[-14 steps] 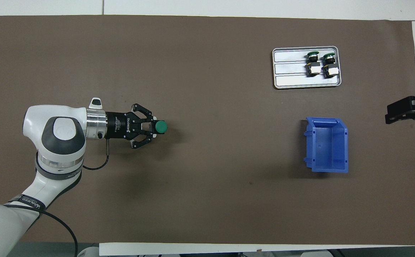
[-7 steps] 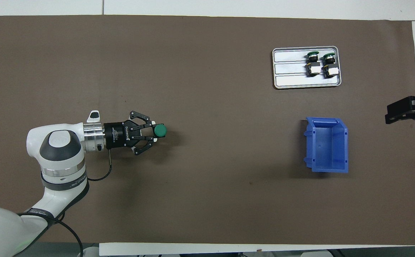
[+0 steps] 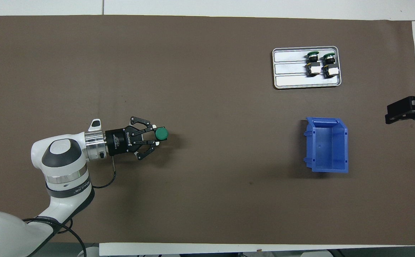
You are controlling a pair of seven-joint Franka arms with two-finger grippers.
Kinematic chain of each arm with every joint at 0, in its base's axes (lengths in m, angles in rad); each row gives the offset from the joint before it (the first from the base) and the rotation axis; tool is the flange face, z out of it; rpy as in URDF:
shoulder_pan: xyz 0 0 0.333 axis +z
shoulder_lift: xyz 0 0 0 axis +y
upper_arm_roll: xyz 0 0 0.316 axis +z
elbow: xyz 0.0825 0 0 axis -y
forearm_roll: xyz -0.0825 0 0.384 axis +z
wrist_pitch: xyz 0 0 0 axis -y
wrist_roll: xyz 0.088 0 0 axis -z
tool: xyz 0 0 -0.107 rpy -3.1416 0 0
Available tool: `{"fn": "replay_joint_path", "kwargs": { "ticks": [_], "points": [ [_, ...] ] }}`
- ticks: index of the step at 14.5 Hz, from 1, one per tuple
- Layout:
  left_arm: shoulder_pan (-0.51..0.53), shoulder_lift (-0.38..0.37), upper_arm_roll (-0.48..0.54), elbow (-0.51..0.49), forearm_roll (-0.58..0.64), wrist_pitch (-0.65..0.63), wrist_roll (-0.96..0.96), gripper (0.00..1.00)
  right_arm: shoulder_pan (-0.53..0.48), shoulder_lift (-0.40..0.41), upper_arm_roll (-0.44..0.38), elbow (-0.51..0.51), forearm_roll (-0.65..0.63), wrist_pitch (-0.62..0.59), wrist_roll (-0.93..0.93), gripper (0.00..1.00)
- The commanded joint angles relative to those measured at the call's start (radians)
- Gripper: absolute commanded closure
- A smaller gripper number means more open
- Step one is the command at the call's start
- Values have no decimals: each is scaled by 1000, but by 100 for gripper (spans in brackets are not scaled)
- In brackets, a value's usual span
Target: Place and press button with both arms
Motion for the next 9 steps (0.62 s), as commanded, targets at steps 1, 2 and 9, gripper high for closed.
{"fn": "replay_joint_path", "kwargs": {
  "ticks": [1,2,9],
  "points": [
    [-5,-13,2,-30,-52,-11,34,93,-3,-17,1,-17,-9,5,-22,1],
    [-9,-6,2,-29,-55,-12,40,93,-3,-17,1,-17,-9,5,-22,1],
    [-28,12,3,-41,-91,-6,64,90,-3,-17,1,-17,-9,5,-22,1]
  ]
}}
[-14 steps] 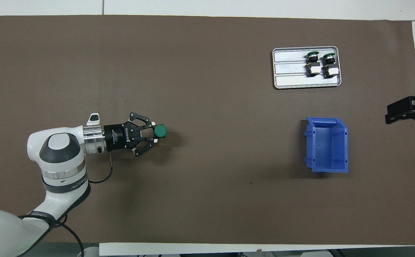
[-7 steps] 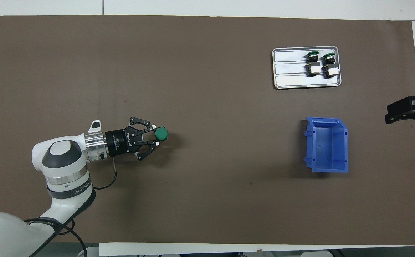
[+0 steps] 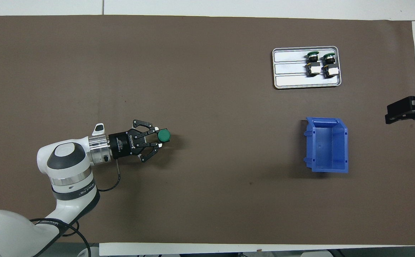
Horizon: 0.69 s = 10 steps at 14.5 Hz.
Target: Place and press button with both arms
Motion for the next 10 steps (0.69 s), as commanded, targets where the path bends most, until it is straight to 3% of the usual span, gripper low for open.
{"fn": "replay_joint_path", "kwargs": {
  "ticks": [1,5,10],
  "points": [
    [-14,-5,6,-25,-31,-3,32,90,-3,-17,1,-17,-9,5,-22,1],
    [-13,-1,6,-25,-34,0,33,87,-3,-17,1,-17,-9,5,-22,1],
    [-5,-2,6,-27,-34,2,36,74,-3,-17,1,-17,-9,5,-22,1]
  ]
}}
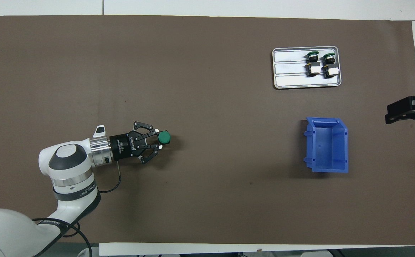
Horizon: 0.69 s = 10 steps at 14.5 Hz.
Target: Place and press button with both arms
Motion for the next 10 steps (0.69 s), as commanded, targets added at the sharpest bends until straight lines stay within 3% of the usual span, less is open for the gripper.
{"fn": "replay_joint_path", "kwargs": {
  "ticks": [1,10],
  "points": [
    [-4,-9,6,-18,-26,1,22,73,-3,-17,1,-17,-9,5,-22,1],
    [0,-12,7,-24,-26,1,22,61,-3,-17,1,-17,-9,5,-22,1]
  ]
}}
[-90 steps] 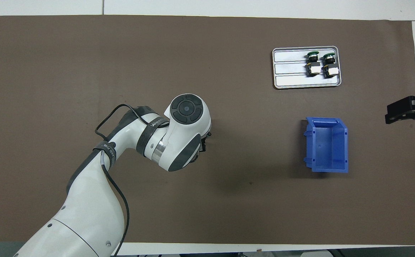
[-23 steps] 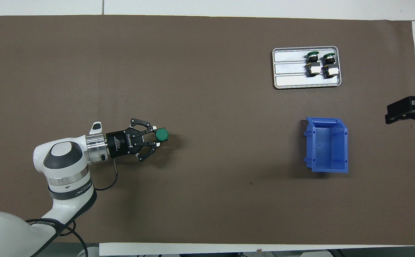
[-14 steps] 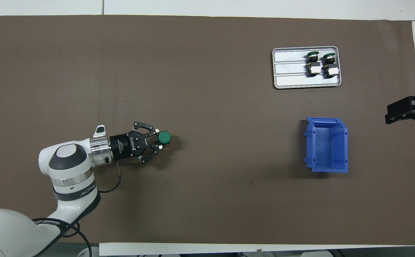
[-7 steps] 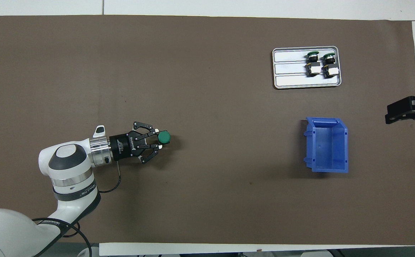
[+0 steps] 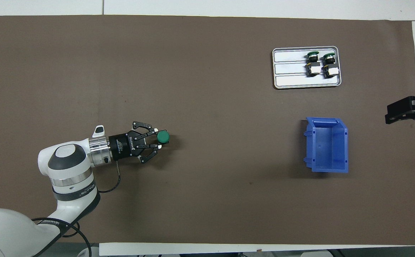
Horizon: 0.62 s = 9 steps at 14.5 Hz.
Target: Place and press button with both arms
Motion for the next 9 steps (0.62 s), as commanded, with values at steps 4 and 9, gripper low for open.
{"fn": "replay_joint_path", "kwargs": {
  "ticks": [4,9],
  "points": [
    [-1,-14,5,-23,-23,7,19,53,-3,-17,1,-17,-9,5,-22,1],
    [-16,-46,5,-23,-23,96,-15,43,-3,-17,1,-17,-9,5,-22,1]
  ]
}}
